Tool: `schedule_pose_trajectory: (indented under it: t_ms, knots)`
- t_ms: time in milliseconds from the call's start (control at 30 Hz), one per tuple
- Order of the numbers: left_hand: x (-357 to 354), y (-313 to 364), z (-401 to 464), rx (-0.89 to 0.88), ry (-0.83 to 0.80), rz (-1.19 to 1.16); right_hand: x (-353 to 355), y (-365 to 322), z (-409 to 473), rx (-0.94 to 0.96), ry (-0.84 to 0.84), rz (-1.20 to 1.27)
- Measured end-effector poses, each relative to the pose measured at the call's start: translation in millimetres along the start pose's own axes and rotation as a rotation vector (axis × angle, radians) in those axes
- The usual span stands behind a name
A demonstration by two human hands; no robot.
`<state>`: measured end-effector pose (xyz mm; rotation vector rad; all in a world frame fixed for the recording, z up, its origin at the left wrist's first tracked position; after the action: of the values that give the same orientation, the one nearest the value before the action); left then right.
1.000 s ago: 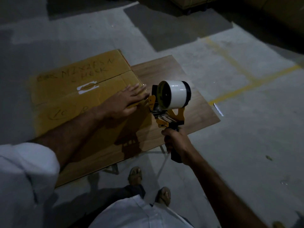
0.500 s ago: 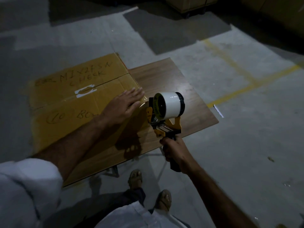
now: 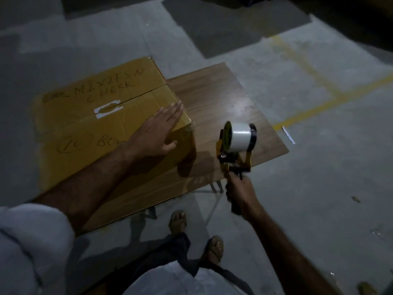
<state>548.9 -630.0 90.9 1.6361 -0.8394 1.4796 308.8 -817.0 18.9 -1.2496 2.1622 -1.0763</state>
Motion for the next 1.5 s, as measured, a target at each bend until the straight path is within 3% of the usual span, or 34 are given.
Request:
schedule_pose_trajectory:
  t_ms: [133,267,400,567,667,733,767,833,933,1033,1300,1500]
  knots:
    - [5,-8,-3,-0.008,-0.02,-0.091,13,-36,41,0.26,0.151,-0.459]
    - [10,-23,-9,-0.027,-0.094,-0.184,5,-42,83,0.294,0.184,-0.725]
    - [12,-41,-24,-0.031,-0.114,-0.208,-6,-35,119,0.198,0.222,-0.866]
    - [18,-57,-45,-0.007,-0.096,-0.151,-22,-30,146,0.026,0.305,-0.858]
    - [19,-60,-56,-0.003,-0.115,-0.17,-40,-42,133,-0.048,0.492,-0.995]
    - [18,-62,-62,-0.021,-0.093,-0.228,-59,-62,109,0.291,0.644,-0.917]
    - [17,-62,-63,-0.015,-0.054,-0.278,-69,-73,96,0.546,0.644,-0.811]
    - [15,-57,-61,0.038,0.072,-0.384,-89,-93,75,0.917,0.412,-0.59]
    - [7,-47,-55,0.112,0.256,-0.406,-116,-111,62,1.156,0.043,-0.656]
    - [1,-47,-55,0.119,0.286,-0.374,-129,-110,71,1.277,-0.085,-0.83]
    - [-14,-52,-58,0.039,0.328,-0.145,-125,-90,109,1.466,0.004,-0.947]
    - [-13,-52,-56,0.051,0.29,-0.08,-133,-89,102,1.407,0.032,-0.95]
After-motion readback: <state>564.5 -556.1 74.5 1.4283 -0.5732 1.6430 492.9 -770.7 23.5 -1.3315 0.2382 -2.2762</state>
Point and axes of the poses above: each hand's wrist, its own z-axis towards the middle knuckle, its own x-axis out of the back of the hand, y = z × x, the point moved 1 cm from there along z, towards the middle knuckle, and after that the axes turned 3 degrees about -y, right-handed, at the moved point
